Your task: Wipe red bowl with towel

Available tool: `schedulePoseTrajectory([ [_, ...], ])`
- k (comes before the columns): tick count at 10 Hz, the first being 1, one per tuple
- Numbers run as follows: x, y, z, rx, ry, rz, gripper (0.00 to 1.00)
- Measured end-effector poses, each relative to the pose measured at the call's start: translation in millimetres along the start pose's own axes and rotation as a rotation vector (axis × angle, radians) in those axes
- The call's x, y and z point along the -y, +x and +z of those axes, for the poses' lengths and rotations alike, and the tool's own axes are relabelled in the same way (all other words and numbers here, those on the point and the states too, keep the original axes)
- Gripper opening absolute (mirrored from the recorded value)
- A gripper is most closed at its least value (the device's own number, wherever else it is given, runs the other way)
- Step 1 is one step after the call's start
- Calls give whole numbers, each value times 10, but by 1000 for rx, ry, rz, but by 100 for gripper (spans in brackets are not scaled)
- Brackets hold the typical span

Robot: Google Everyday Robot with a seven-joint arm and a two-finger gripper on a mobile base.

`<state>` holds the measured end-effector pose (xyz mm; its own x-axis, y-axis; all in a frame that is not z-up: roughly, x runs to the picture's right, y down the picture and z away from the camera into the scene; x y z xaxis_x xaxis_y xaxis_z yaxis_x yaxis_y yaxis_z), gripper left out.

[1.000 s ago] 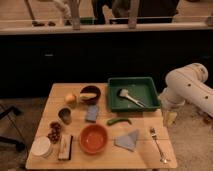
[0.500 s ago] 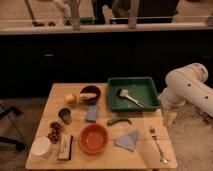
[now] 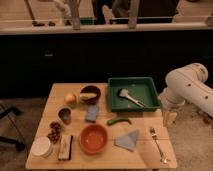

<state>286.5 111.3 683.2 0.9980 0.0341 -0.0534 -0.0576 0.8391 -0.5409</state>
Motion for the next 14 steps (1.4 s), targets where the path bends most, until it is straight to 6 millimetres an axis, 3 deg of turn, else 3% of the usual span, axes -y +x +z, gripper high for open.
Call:
schedulePoseTrajectory([
  [4,-21,-32,2,1,1,-15,80],
  [7,-129,-233,-2,-3,4,-98,80],
  [10,-152,-181,9,0,7,-112,80],
  [14,-234,-407,68,18,3,-176,80],
])
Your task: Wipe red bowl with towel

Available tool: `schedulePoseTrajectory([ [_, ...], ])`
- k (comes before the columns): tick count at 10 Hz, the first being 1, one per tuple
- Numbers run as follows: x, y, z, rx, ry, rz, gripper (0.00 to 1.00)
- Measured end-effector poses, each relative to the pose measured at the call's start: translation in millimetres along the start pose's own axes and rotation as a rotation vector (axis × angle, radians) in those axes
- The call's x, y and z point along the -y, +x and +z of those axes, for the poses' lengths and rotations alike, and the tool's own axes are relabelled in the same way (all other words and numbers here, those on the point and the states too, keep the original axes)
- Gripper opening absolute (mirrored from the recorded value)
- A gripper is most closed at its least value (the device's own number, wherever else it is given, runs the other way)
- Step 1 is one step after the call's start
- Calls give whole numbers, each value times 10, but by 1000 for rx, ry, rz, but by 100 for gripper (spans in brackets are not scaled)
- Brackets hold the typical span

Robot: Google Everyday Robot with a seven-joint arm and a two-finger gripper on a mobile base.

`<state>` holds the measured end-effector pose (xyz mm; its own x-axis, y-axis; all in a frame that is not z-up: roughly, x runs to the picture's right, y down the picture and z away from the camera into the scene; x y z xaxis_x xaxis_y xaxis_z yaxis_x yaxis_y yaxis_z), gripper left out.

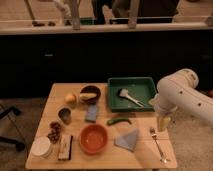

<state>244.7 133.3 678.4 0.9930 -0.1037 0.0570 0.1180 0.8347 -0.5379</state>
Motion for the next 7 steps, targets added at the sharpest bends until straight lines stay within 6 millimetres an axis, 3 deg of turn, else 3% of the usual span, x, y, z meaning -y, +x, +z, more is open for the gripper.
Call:
schedulePoseTrajectory([
  [3,-46,12,32,-5,5,-26,80],
  [5,-40,-153,84,12,1,-53,80],
  [7,-77,-177,124,21,0,-53,80],
])
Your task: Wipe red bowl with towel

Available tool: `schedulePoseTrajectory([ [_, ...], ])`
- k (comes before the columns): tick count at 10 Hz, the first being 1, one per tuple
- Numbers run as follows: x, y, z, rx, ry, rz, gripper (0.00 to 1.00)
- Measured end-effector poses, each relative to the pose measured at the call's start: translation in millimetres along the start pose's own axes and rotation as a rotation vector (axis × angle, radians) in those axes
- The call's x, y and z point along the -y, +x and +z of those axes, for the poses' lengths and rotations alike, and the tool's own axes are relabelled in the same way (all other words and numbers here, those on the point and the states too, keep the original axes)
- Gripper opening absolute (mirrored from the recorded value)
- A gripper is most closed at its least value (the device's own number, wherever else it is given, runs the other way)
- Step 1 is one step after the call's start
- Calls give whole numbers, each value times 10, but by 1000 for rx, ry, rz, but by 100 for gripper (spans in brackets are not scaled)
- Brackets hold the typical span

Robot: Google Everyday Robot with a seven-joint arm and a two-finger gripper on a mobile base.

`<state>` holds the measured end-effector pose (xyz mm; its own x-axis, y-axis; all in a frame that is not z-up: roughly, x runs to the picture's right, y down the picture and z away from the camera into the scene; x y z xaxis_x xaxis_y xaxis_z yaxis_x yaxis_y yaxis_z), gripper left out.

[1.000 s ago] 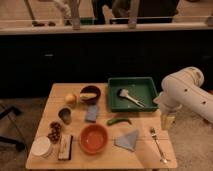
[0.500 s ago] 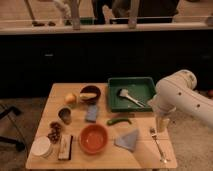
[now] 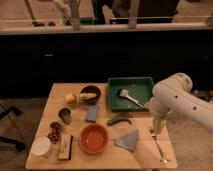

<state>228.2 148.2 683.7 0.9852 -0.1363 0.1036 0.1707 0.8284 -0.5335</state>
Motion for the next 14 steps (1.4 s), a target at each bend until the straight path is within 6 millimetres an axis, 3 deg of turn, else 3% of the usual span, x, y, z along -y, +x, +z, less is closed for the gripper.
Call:
schedulePoseTrajectory([
  [6,-65,-196,168,19,-5,-61,80],
  [9,-105,-168,212,21,-7,-59,80],
  [14,-134,-361,359,58,-13,-84,80],
])
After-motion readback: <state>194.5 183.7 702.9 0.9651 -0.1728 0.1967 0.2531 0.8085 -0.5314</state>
